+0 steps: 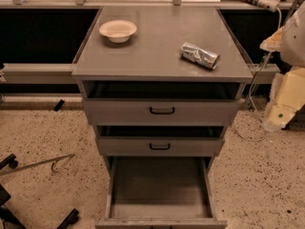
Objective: Place redbull can into bottom drawer
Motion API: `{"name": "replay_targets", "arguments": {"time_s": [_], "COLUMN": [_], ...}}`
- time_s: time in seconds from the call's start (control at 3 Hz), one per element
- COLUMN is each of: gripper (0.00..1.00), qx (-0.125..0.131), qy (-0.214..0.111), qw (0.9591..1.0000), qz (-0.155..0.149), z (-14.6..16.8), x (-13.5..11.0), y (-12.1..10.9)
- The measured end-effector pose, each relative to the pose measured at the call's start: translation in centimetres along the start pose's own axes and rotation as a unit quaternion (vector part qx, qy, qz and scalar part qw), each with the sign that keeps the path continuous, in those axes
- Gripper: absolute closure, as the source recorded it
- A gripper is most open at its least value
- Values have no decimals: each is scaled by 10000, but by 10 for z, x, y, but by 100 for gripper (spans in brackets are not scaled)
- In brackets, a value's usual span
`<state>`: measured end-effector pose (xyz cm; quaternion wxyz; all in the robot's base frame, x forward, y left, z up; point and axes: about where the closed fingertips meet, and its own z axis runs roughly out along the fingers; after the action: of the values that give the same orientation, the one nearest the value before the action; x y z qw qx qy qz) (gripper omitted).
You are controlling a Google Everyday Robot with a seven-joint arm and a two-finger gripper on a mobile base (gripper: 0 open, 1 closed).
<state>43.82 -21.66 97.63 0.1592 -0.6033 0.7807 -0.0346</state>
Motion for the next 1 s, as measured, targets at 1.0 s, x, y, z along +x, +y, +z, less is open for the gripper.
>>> {"name": "replay_targets", "arguments": {"time_s": [1.0], "gripper": [0], "qx": [270], "qy": [-411], "qw": [9988], "qz": [-69], "z": [32], "x": [-16], "y": [-70]}}
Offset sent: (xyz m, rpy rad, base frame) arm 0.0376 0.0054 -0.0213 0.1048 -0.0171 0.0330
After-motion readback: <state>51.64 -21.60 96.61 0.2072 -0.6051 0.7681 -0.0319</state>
